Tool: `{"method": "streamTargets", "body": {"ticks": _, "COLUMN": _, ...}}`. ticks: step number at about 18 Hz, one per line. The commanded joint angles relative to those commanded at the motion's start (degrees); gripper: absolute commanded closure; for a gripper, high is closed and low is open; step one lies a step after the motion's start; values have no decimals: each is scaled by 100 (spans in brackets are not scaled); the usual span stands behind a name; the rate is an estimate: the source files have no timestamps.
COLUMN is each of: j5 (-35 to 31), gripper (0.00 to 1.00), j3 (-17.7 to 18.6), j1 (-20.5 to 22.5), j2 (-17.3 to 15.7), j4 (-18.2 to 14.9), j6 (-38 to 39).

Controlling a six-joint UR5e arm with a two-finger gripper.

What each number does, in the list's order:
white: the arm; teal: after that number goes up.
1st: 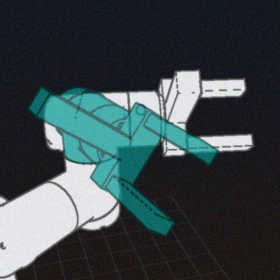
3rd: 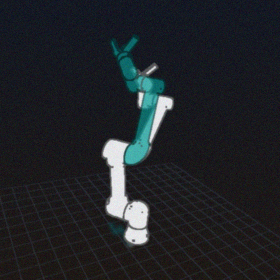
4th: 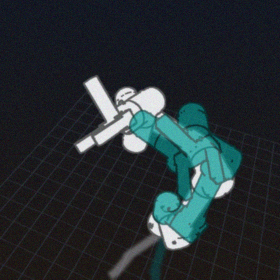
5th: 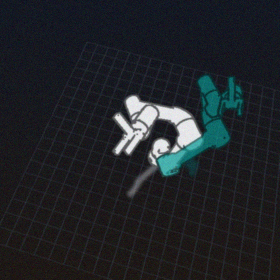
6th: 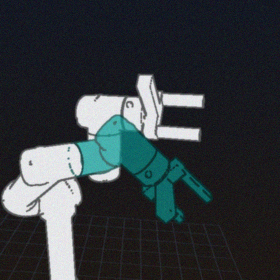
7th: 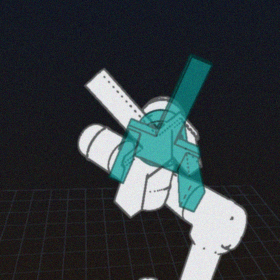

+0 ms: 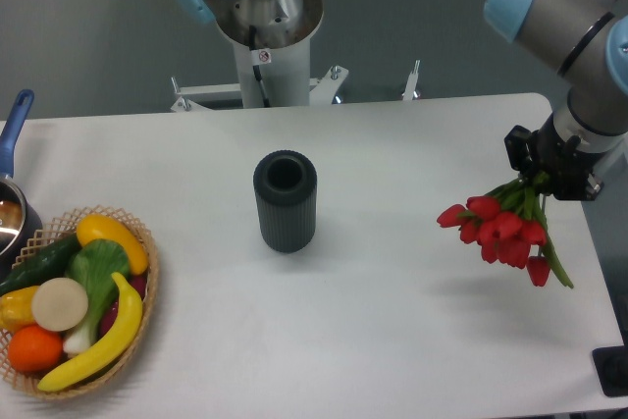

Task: Insert the flowers into the vase
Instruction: 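Lift the held red tulips up with the right gripper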

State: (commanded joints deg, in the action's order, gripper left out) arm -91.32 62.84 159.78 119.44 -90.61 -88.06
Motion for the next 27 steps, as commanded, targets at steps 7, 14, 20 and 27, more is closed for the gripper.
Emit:
{"method": "streamTargets", "body": {"ticks": 7, "j5": 183, "gripper": 100, "j3": -79, "j1": 263, "j2": -149, "j4": -167, "j6": 61}}
{"method": "streamTargets", "body": {"ticks": 14, "j5": 1052, "gripper": 100, "j3": -62, "j1": 579, "j2": -553, "j4": -518, "j6": 281}}
{"method": "streamTargets", "body": {"ticks": 20, "j5": 2801, "gripper": 100, "j3": -18, "j1": 826, "j2": -975, "j4": -527, "j6": 701}}
{"method": "streamTargets", "body": {"ticks": 27, "j5": 3945, "gripper": 100, "j3": 0, "j1": 888, "j2": -1301, "j4": -519, "j6": 1247}}
